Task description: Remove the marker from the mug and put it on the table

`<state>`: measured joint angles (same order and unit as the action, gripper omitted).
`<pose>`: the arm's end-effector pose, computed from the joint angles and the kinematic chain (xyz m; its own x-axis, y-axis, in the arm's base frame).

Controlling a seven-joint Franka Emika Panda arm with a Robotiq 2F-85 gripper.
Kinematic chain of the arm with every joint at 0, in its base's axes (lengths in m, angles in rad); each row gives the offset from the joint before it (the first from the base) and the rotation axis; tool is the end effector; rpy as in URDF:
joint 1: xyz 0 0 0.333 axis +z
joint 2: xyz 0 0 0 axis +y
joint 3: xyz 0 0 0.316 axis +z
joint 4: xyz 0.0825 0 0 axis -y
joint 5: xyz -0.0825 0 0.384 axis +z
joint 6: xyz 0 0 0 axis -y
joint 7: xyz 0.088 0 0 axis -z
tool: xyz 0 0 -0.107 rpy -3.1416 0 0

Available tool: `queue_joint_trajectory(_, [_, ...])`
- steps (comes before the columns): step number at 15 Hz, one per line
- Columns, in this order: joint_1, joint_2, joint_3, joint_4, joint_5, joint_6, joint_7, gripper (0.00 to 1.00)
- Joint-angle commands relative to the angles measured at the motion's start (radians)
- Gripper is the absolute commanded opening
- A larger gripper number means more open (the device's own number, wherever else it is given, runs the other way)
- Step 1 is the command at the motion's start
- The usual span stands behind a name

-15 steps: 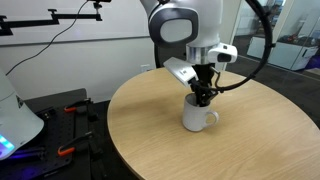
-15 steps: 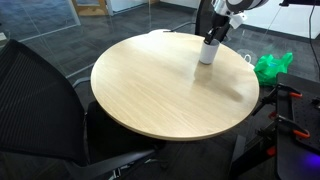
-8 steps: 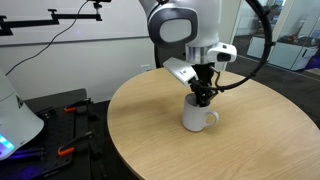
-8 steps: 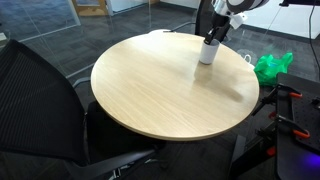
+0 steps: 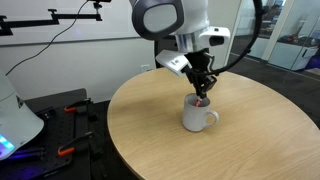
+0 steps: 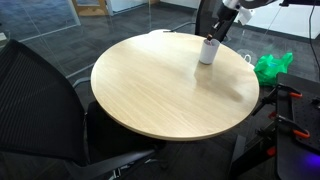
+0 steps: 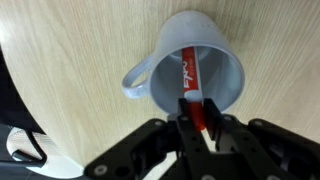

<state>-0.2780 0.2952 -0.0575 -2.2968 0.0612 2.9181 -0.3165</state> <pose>0.5270 -0.1877 0.2541 0.9493 -0.0541 0.3096 -0.0844 -0.9928 0.0853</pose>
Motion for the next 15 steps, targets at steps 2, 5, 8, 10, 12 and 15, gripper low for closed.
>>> queue_joint_trajectory(2, [-0.016,-0.164,0.026,-0.142,0.020,0.087,-0.036,0.05])
queue_joint_trajectory(5, [-0.013,-0.252,0.040,-0.203,0.030,0.141,-0.043,0.05])
queue_joint_trajectory(8, [-0.001,-0.342,0.051,-0.252,0.036,0.190,-0.053,0.05])
queue_joint_trajectory(10, [0.014,-0.397,0.059,-0.274,0.038,0.209,-0.052,0.05])
queue_joint_trajectory(12, [0.037,-0.443,0.067,-0.285,0.035,0.201,-0.049,0.05])
queue_joint_trajectory(15, [0.086,-0.478,0.083,-0.276,0.029,0.156,-0.036,0.05])
